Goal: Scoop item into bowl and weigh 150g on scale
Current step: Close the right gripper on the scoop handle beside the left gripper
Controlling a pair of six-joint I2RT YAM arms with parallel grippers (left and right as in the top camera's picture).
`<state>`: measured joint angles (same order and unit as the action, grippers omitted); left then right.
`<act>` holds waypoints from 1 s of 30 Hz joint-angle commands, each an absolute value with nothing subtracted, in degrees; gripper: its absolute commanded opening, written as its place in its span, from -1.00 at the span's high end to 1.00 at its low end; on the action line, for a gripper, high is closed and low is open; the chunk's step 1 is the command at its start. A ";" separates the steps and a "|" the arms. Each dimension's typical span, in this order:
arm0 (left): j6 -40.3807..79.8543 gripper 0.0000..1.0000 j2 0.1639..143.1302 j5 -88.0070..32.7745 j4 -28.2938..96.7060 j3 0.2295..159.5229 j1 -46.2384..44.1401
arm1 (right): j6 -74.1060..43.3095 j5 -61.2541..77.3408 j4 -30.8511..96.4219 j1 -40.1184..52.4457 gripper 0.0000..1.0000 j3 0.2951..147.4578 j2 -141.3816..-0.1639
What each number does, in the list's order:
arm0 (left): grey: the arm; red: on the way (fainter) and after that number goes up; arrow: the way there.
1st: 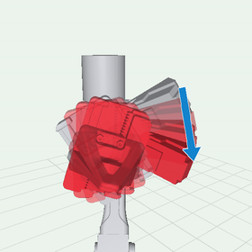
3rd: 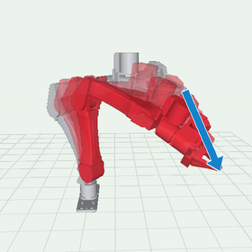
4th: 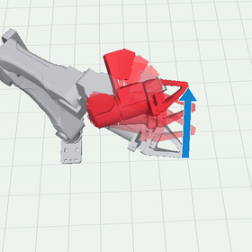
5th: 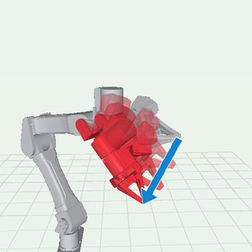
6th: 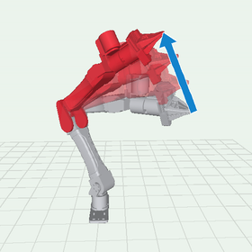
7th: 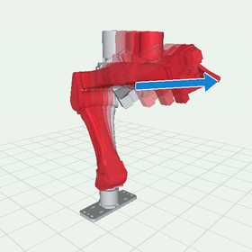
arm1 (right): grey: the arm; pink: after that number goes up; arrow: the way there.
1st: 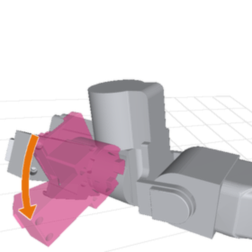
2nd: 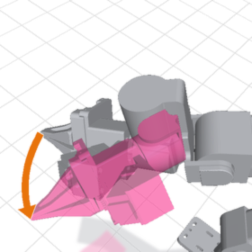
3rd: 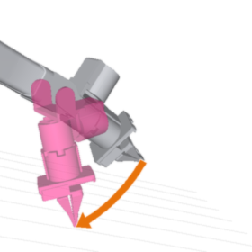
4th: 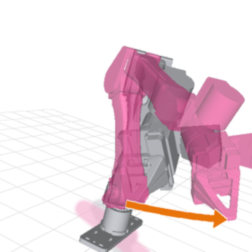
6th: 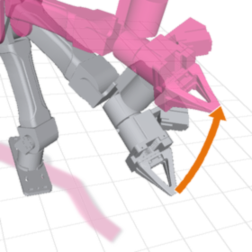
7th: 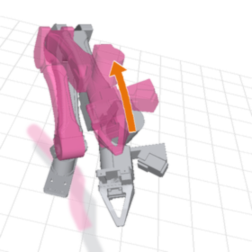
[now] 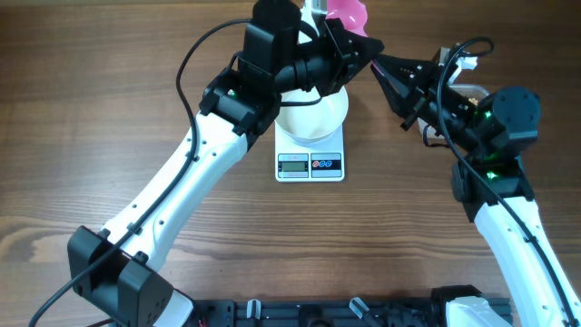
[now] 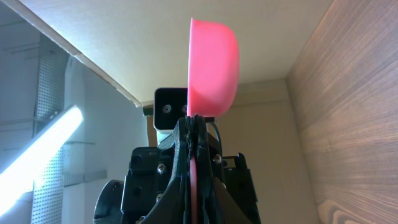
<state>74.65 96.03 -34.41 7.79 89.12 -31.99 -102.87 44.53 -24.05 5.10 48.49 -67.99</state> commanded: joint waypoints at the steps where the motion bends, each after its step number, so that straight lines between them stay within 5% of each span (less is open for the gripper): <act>1: 73.34 0.92 96.14 -35.07 7.81 89.73 -32.05 | -103.72 45.43 -24.40 4.86 0.71 49.80 -68.42; 23: 73.36 0.92 96.14 -35.11 7.81 89.73 -32.05 | -103.94 45.71 -24.40 4.86 0.81 49.80 -68.45; 30: 73.34 0.66 96.14 -35.11 7.81 89.73 -32.03 | -103.72 46.11 -24.38 4.86 0.91 49.80 -68.45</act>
